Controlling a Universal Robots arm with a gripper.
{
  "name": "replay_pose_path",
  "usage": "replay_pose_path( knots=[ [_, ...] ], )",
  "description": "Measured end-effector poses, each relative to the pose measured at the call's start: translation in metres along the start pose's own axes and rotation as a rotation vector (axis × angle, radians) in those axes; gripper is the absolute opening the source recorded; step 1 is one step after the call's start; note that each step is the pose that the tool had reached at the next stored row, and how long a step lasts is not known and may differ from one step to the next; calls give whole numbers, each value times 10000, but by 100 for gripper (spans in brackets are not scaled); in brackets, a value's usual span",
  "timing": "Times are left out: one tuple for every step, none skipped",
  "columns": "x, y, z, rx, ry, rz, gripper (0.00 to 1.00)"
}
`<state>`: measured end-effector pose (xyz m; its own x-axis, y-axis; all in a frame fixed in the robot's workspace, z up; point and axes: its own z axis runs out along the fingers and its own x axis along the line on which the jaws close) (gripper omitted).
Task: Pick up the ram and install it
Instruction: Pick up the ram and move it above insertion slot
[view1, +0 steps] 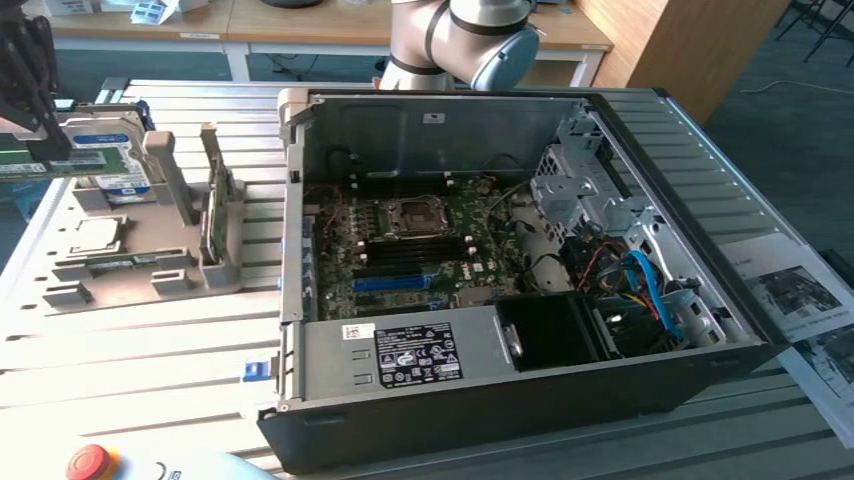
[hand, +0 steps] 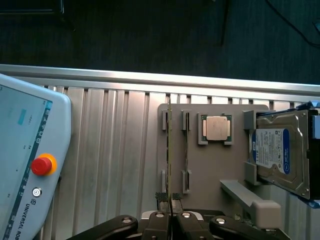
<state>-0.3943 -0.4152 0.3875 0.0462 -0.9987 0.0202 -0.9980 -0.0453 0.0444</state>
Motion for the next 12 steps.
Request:
replay_pose_path(
  knots=[
    [4, -4, 0, 1, 0, -2, 12],
    [7, -10, 0, 0, -1, -2, 12],
    [11, -18, -1, -3, 0, -2, 12],
    [14, -29, -1, -4, 0, -2, 12],
    [18, -42, -1, -7, -1, -3, 12],
    [22, -56, -1, -11, -1, -3, 12],
    [25, -71, -2, -15, -1, -3, 12],
    [27, -82, -2, -17, -2, -3, 12],
    [28, -84, -2, -18, -2, -2, 12],
    [27, -84, -2, -18, -2, -2, 12],
    [28, -84, -2, -18, -2, -2, 12],
    [27, -84, -2, -18, -2, -2, 12]
  ],
)
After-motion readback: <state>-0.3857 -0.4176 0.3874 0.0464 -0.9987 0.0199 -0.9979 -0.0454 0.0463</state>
